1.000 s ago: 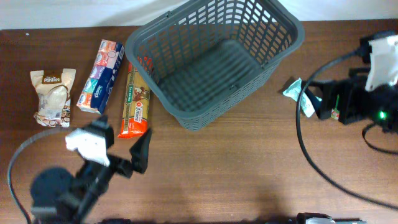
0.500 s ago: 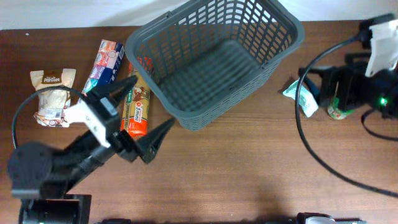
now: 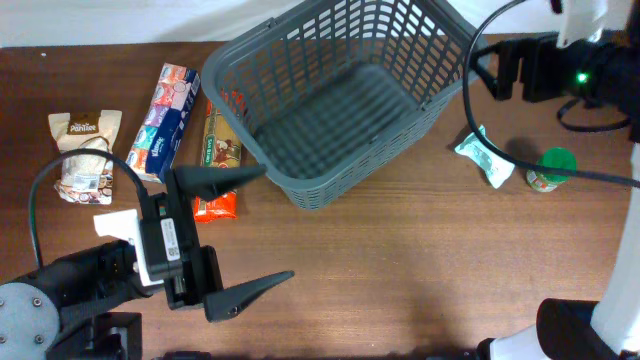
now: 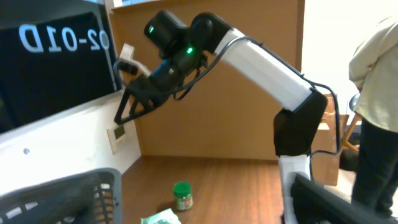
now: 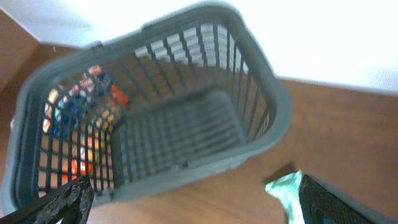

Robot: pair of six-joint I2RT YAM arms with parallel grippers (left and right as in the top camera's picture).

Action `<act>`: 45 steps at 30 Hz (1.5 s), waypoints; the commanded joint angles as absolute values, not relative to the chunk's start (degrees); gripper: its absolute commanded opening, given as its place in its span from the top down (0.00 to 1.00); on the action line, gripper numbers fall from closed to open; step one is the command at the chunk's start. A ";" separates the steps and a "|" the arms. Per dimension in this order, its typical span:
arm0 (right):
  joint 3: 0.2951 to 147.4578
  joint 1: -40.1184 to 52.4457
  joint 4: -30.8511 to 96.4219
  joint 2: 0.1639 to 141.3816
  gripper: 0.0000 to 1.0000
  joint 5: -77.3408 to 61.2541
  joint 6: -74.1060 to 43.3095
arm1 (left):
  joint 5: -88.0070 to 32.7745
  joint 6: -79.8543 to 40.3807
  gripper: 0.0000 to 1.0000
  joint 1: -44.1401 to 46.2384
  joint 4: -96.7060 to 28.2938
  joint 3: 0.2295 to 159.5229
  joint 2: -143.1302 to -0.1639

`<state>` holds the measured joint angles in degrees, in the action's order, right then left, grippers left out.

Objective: Pack container

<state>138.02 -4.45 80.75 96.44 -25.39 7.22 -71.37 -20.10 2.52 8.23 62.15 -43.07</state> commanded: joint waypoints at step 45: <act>144.29 -2.13 80.01 107.22 0.96 -29.65 4.34 | 9.69 -28.67 0.98 51.99 -47.09 81.93 -81.91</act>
